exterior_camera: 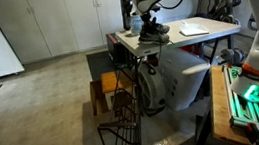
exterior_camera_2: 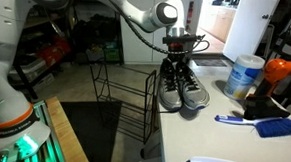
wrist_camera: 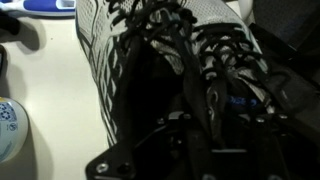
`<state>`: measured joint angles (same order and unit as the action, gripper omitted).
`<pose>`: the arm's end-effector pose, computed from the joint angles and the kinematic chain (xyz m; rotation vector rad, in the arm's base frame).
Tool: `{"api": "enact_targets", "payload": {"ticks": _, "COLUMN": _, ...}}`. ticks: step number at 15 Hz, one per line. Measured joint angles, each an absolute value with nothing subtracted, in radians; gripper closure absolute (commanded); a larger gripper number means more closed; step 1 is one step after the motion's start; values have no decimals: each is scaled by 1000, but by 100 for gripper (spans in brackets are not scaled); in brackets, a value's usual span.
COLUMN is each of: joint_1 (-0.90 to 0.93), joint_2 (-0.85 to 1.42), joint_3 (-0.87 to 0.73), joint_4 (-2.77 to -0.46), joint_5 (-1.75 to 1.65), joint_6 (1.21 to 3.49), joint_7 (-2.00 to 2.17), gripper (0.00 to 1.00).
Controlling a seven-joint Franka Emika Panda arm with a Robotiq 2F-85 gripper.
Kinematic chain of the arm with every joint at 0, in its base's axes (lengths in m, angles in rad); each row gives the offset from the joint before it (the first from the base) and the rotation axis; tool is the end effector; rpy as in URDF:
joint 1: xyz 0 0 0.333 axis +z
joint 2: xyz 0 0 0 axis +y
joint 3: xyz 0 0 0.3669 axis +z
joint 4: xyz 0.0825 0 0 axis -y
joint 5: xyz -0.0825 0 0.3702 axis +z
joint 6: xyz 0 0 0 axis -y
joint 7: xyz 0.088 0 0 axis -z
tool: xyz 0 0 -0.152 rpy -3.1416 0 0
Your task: Put the trainers on the table
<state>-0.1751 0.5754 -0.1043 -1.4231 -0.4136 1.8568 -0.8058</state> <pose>0.6733 -0.2294 0.3683 2.6269 0.9383 -0.4942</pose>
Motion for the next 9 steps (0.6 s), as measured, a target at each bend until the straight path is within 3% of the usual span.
{"api": "enact_targets", "payload": {"ticks": 2, "joint_1": -175, "joint_2": 617, "joint_3": -111, "joint_4": -1386, "joint_5": -415, "joint_6": 1856, "joint_7": -809, "gripper": 92}}
{"api": "enact_targets", "payload": {"ticks": 3, "joint_1": -176, "joint_2": 636, "joint_3": -113, "joint_4": -1368, "joint_5": -415, "joint_6": 1856, "joint_7": -809, "gripper": 65}}
{"api": "enact_targets", "payload": {"ticks": 4, "joint_1": -176, "joint_2": 652, "joint_3": -113, "joint_4": -1350, "joint_5": -415, "joint_6": 1856, "joint_7": -809, "gripper": 61}}
{"api": "enact_targets", "payload": {"ticks": 9, "joint_1": -177, "joint_2": 693, "joint_3": -113, "joint_4": -1276, "joint_5": -413, "joint_6": 1856, "joint_7": -799, "gripper": 23}}
